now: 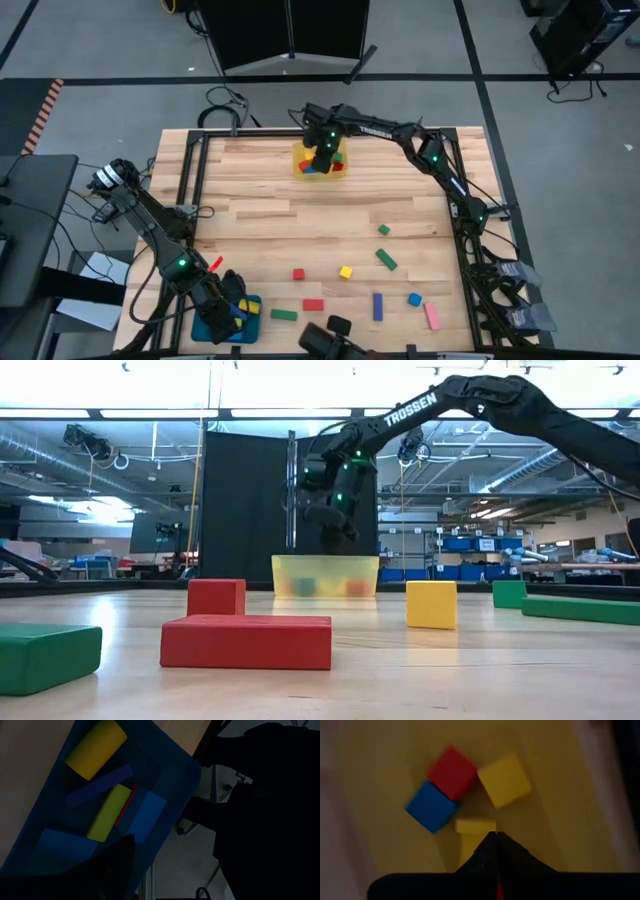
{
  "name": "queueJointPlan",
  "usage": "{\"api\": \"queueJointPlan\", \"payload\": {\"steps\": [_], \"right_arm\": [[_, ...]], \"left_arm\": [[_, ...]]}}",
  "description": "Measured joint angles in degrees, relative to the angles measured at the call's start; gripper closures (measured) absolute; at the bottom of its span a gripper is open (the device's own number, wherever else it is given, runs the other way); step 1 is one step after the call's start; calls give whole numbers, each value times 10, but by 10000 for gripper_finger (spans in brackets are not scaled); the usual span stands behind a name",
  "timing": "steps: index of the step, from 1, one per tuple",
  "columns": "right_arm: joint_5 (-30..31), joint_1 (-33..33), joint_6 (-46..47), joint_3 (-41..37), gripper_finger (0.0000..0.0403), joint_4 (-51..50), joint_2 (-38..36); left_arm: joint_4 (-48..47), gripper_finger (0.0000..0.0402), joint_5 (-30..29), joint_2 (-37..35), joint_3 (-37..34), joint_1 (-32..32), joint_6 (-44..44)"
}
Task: Sort blocks by size
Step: Put the yellow arch into the blue bin
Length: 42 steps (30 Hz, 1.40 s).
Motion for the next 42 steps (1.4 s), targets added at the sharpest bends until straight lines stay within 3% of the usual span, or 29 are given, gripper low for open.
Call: {"api": "queueJointPlan", "payload": {"steps": [4, 7, 11, 18, 22, 28, 34, 42], "right_arm": [[-22, -4, -12, 42, 397, -30, 0], [-22, -4, -38, 45, 375, -48, -1], [-56, -4, -33, 44, 317, -42, -1], [-49, 9, -31, 44, 200, -26, -1], [-39, 17, -33, 22, 160, -13, 0], [11, 27, -36, -18, 166, 6, 1], [11, 26, -27, -30, 183, 32, 1], [10, 24, -29, -45, 174, 56, 1]], "left_arm": [[0, 120, -1, 0, 0, 0, 0], [0, 120, -6, 0, 0, 0, 0], [0, 120, -10, 0, 0, 0, 0], [-4, 120, -11, 0, 0, 0, 0], [-4, 120, -11, 0, 0, 0, 0], [-4, 120, -12, 0, 0, 0, 0], [-4, 120, -13, 0, 0, 0, 0], [-4, 120, -13, 0, 0, 0, 0]]}}
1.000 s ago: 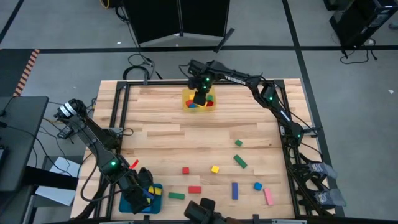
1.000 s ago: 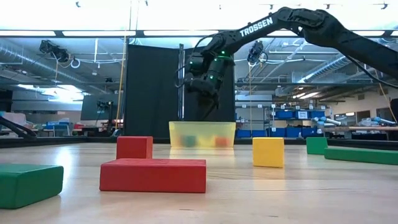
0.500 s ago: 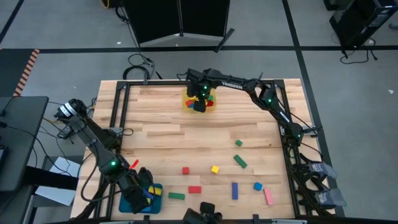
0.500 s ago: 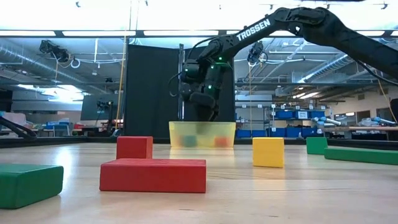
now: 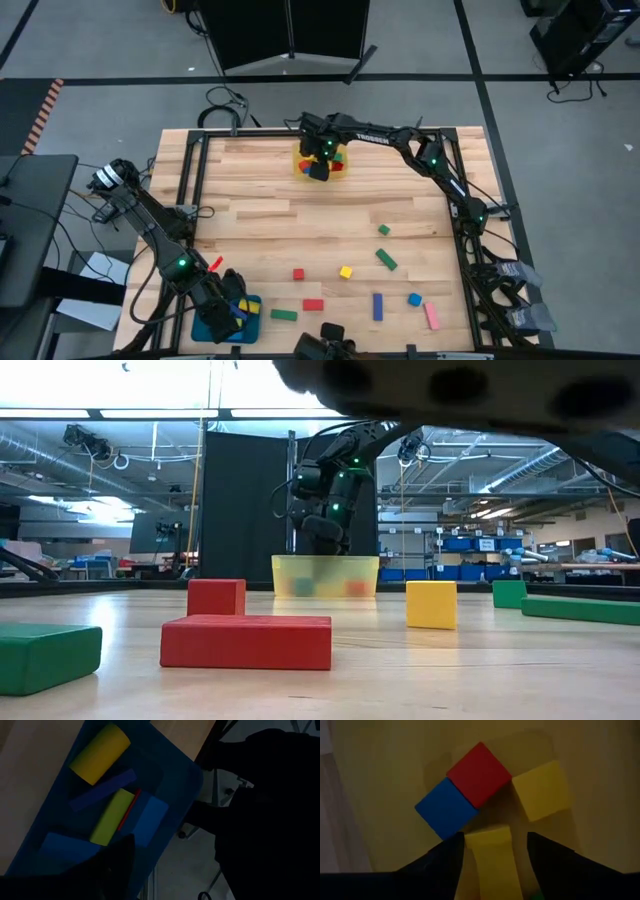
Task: Sort blocks by size
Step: Put the yellow arch into the blue bin
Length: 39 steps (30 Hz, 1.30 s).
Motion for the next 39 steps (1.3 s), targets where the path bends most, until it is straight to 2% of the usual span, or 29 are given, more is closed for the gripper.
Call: {"api": "queueJointPlan", "payload": {"steps": [16, 22, 28, 39], "right_arm": [[4, 4, -38, 5, 176, 1, 24], [5, 5, -38, 8, 204, -4, 28], [13, 0, -38, 8, 256, -8, 28], [14, -3, -45, 16, 259, -28, 27]], "left_arm": [[2, 120, 0, 0, 0, 0, 2], [5, 120, 0, 0, 0, 0, 2], [4, 120, 0, 0, 0, 0, 2], [2, 120, -3, 0, 0, 0, 2]]}}
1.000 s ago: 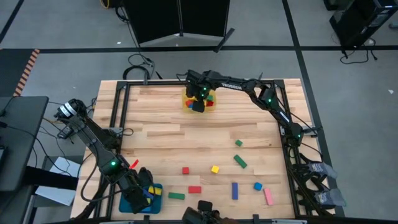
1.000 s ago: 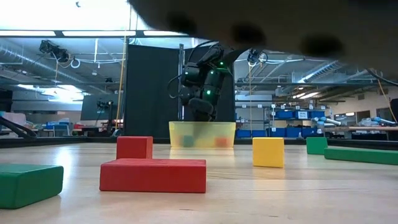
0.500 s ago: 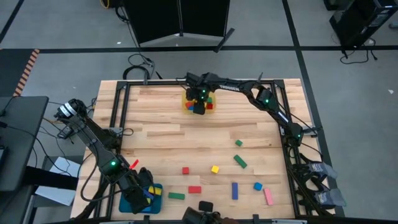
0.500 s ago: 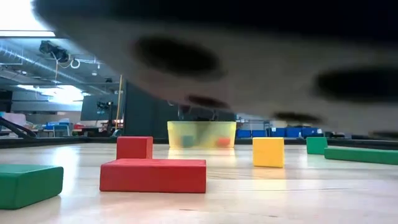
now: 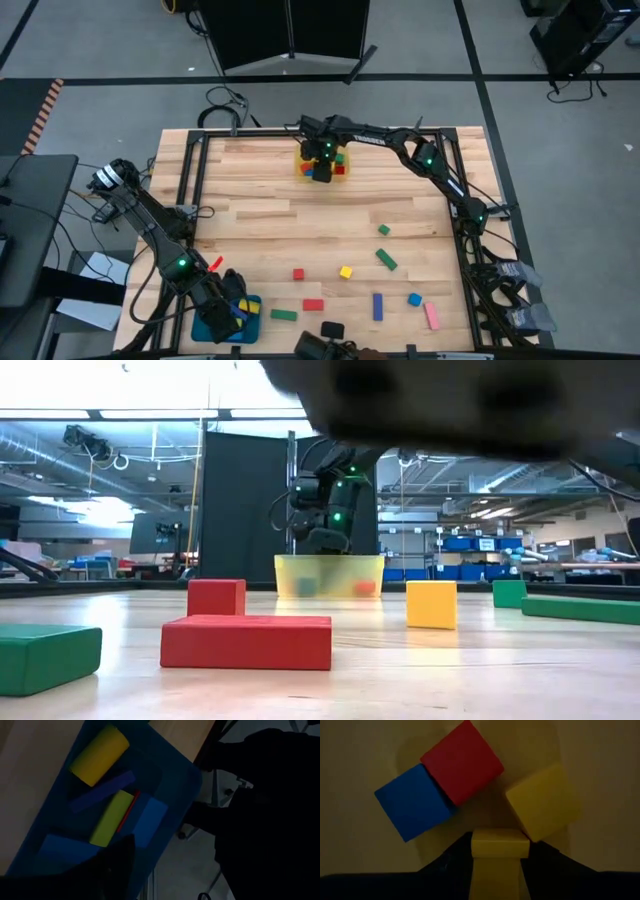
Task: Sort blocks by size
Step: Put the yellow arch into the blue bin
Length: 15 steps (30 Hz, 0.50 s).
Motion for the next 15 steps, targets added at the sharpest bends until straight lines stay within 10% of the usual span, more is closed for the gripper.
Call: {"api": "queueJointPlan", "payload": {"steps": [15], "right_arm": [[-30, 9, 9, 145, 259, -82, -1]], "left_arm": [[5, 120, -8, 0, 0, 0, 0]]}}
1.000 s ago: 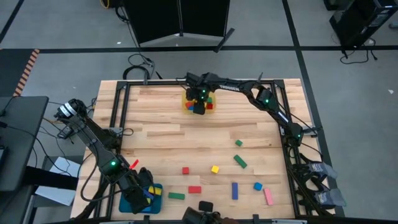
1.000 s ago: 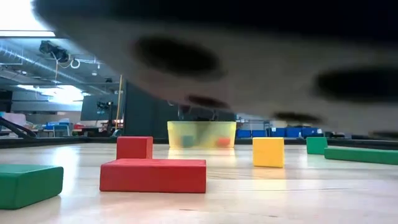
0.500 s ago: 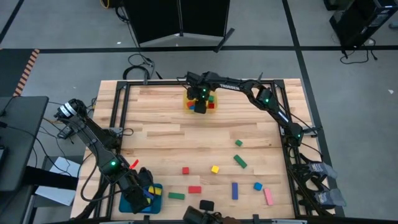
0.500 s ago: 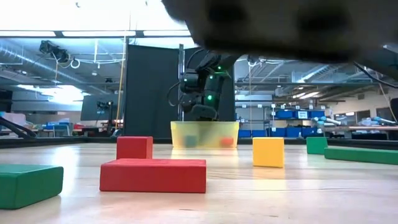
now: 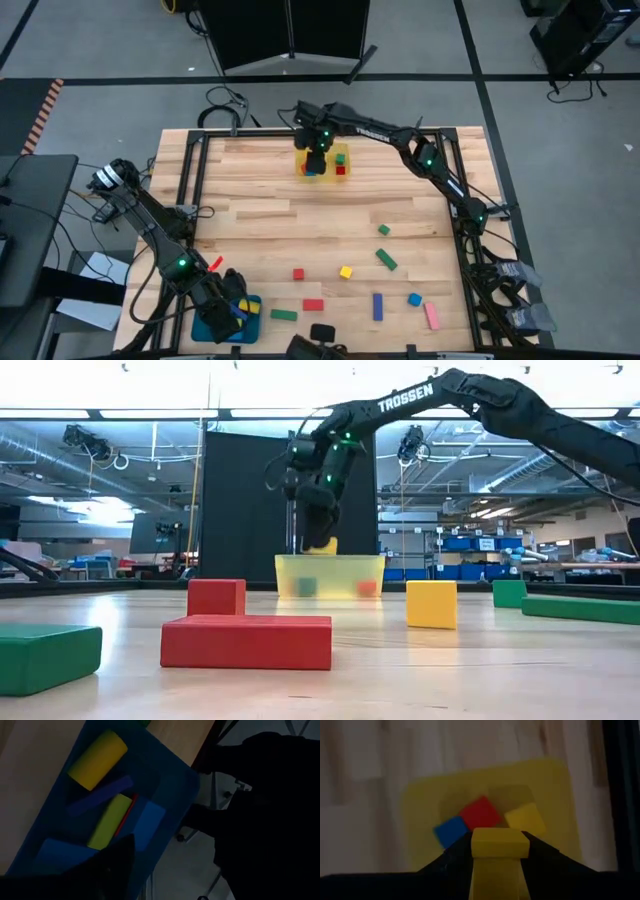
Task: Sort blocks by size
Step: Put the yellow arch into the blue bin
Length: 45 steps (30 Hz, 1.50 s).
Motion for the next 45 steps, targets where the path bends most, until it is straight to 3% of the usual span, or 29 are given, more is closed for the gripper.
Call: {"api": "queueJointPlan", "payload": {"steps": [5, 12, 19, 23, 28, 34, 45], "right_arm": [[-58, 23, 14, -11, 259, -9, -44], [-102, 103, 61, -11, 259, 26, -83], [-105, 221, 206, -11, 259, 179, -90], [-49, 281, 313, -12, 259, 320, -85], [63, 332, 430, -71, 259, 512, -85], [168, 380, 534, -176, 259, 679, -83], [216, 428, 607, -224, 259, 820, -56]], "left_arm": [[2, 120, -59, -43, 0, 0, 14], [-58, 120, -253, -193, 0, 0, 49], [-69, 120, -460, -345, 0, 0, 118], [-22, 120, -536, -404, 0, 0, 212], [60, 120, -575, -463, 0, 0, 352], [128, 120, -588, -510, 0, 0, 457], [129, 120, -594, -532, 0, 0, 499]]}}
